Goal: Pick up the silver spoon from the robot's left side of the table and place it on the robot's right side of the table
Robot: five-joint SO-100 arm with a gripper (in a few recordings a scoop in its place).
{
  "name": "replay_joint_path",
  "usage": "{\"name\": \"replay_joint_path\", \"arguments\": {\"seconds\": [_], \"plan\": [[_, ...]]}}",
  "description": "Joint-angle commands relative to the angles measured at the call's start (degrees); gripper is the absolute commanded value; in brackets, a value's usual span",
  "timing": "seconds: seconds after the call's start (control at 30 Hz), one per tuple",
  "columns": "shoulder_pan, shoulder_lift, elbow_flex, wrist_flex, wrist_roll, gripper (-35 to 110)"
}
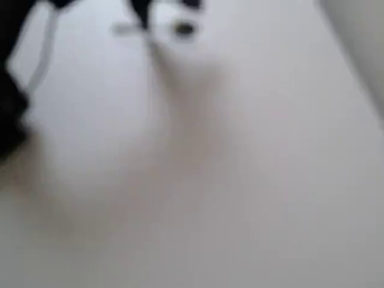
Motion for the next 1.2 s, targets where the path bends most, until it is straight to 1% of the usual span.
{"name": "replay_joint_path", "arguments": {"seconds": [0.0,0.23,0.3,0.4,0.5,0.6,0.8,1.0,1.1,1.17], "plan": [[8.70,27.16,24.43,0.35,-8.79,-2],[30.41,38.67,41.22,0.35,-28.30,-2],[36.39,38.41,43.77,0.18,-34.19,-2],[46.14,34.10,42.98,-1.41,-42.19,-2],[53.35,30.06,41.48,-2.90,-47.72,-2],[56.43,27.16,41.48,-5.80,-50.01,-2],[58.45,24.26,41.40,-9.32,-51.68,-2],[60.12,21.62,41.40,-16.87,-52.03,-2],[60.82,20.48,41.40,-18.98,-51.94,-2],[61.17,19.78,41.40,-20.30,-51.59,1]]}}
